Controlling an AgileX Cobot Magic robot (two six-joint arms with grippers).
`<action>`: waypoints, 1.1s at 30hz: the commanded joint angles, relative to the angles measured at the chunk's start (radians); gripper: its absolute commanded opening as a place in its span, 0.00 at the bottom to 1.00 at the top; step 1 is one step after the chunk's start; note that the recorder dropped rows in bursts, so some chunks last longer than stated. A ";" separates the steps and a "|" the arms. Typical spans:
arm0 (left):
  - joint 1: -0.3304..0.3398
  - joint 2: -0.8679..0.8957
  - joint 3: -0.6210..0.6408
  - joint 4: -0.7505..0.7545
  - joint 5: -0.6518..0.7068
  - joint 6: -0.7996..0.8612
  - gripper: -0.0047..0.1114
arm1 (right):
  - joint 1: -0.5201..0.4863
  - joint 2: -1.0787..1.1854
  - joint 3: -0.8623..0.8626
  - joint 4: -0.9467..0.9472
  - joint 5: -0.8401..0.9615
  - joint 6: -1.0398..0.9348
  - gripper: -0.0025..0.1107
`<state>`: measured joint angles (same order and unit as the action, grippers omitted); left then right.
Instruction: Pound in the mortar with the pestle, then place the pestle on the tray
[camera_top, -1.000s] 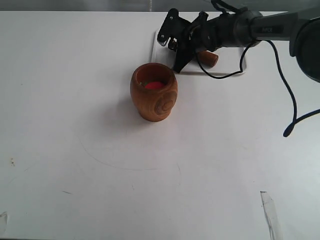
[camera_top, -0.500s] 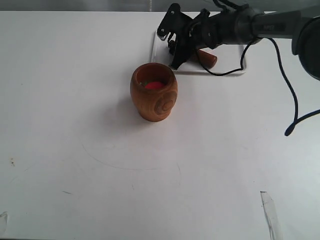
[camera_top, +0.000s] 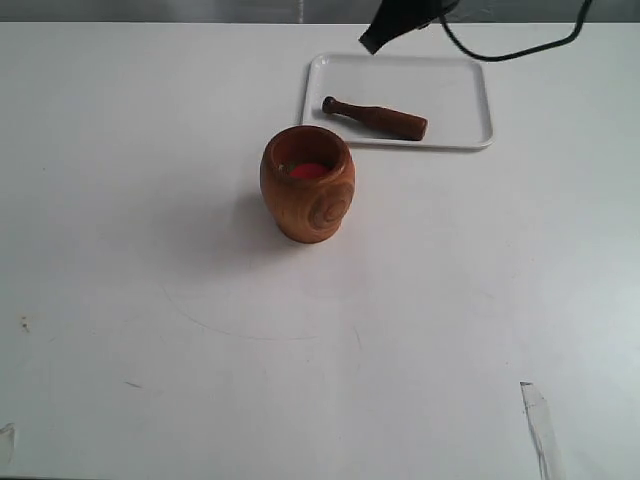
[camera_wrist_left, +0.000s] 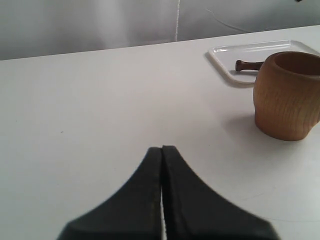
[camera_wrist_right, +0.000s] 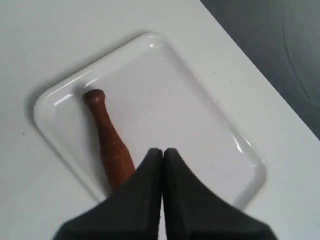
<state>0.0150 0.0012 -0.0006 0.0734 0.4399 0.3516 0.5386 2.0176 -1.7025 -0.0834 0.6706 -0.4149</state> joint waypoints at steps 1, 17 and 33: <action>-0.008 -0.001 0.001 -0.007 -0.003 -0.008 0.04 | 0.010 -0.149 0.048 0.064 0.118 0.031 0.02; -0.008 -0.001 0.001 -0.007 -0.003 -0.008 0.04 | 0.210 -0.963 0.793 0.323 -0.394 0.078 0.02; -0.008 -0.001 0.001 -0.007 -0.003 -0.008 0.04 | 0.267 -1.339 1.002 0.564 -0.199 0.079 0.02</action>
<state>0.0150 0.0012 -0.0006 0.0734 0.4399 0.3516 0.8020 0.7042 -0.7041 0.4695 0.4677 -0.3386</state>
